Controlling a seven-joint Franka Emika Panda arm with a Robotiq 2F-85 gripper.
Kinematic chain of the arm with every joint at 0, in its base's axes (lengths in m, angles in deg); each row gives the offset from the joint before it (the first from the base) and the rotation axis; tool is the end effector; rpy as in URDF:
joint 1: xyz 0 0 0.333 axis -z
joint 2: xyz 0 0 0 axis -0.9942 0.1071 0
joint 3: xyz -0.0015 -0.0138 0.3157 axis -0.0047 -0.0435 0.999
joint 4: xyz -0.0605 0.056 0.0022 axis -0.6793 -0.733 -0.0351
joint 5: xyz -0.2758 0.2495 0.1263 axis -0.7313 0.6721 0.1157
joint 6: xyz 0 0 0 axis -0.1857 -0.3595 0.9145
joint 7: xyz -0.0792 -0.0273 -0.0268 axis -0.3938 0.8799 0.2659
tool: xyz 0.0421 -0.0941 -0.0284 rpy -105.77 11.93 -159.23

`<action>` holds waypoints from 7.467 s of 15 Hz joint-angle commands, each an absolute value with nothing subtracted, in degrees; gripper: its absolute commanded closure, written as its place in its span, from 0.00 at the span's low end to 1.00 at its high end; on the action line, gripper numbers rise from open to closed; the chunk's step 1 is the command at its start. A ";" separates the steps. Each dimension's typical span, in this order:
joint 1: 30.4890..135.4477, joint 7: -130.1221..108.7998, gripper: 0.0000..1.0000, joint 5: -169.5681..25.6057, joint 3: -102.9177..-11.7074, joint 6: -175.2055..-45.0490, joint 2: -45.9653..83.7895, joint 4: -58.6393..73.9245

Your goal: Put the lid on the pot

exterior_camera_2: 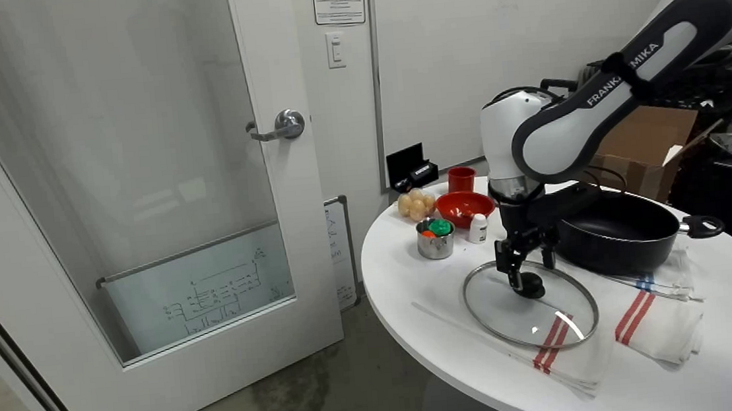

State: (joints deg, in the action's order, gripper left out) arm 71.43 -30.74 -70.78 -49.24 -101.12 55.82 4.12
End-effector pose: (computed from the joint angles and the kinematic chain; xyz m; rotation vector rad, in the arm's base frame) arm 0.6312 0.1820 0.0760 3.0385 -0.2152 -0.4360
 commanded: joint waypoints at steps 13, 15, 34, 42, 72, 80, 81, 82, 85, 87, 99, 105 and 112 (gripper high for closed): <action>71.64 -29.03 0.74 -66.40 -49.47 -99.53 58.64 -0.95; 71.83 -28.92 0.74 -65.40 -49.05 -99.70 57.05 0.27; 76.85 -32.65 0.74 -64.27 -54.71 -92.30 33.44 15.11; 84.06 -31.99 0.74 -61.21 -58.18 -92.75 34.35 16.68; 90.29 -32.05 0.74 -55.73 -60.94 -95.54 40.14 15.76; 90.28 -32.10 0.74 -55.88 -60.84 -94.93 41.32 14.31; 90.25 -32.10 0.74 -55.91 -60.83 -94.92 41.35 14.21; 90.23 -32.11 0.74 -55.87 -60.78 -94.96 41.38 14.04; 90.16 -32.06 0.74 -55.85 -60.70 -95.07 41.50 13.69; 90.13 -32.04 0.74 -55.86 -60.67 -95.28 41.74 13.56; 89.89 -31.36 0.74 -55.68 -60.05 -96.64 42.57 12.85; 89.76 -31.07 0.74 -55.56 -59.73 -97.72 41.91 13.39; 89.87 -30.89 0.74 -55.30 -59.36 -98.90 41.80 14.01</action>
